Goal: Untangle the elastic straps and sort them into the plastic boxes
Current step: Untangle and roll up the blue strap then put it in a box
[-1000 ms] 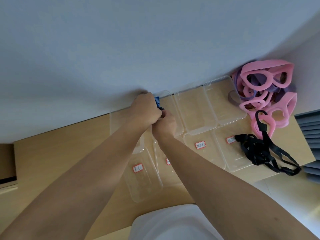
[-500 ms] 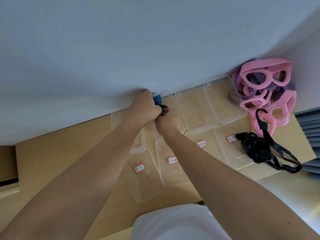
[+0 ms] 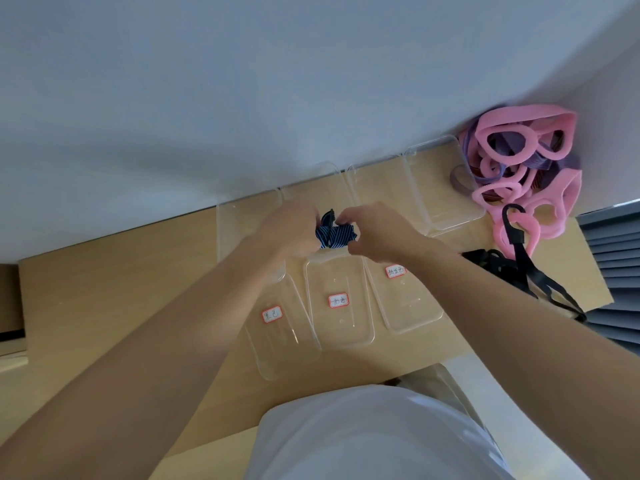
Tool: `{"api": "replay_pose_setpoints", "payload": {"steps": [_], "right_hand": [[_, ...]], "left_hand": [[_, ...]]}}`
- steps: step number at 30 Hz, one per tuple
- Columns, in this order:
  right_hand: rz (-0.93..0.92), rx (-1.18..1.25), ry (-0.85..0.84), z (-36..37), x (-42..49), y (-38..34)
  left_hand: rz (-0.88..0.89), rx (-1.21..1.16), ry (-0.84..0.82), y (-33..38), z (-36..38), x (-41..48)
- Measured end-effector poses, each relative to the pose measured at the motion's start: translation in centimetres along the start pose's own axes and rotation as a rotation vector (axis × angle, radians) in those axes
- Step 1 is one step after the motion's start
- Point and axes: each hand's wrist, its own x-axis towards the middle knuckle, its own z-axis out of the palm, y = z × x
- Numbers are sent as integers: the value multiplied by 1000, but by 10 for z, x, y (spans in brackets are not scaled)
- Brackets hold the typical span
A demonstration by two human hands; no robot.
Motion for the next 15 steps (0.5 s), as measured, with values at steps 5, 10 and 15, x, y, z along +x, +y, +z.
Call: {"api": "replay_pose_setpoints", "payload": {"steps": [5,10,15], "right_hand": [[-60,-158,-87,4,8,3],[-85,-258,-101,6,14,4],[-120,-345,-91,7,14,2]], "left_hand": [[16,117,32,0,25,1],[6,171,59,-6,38,2],[-9,184,58,-8,41,4]]}}
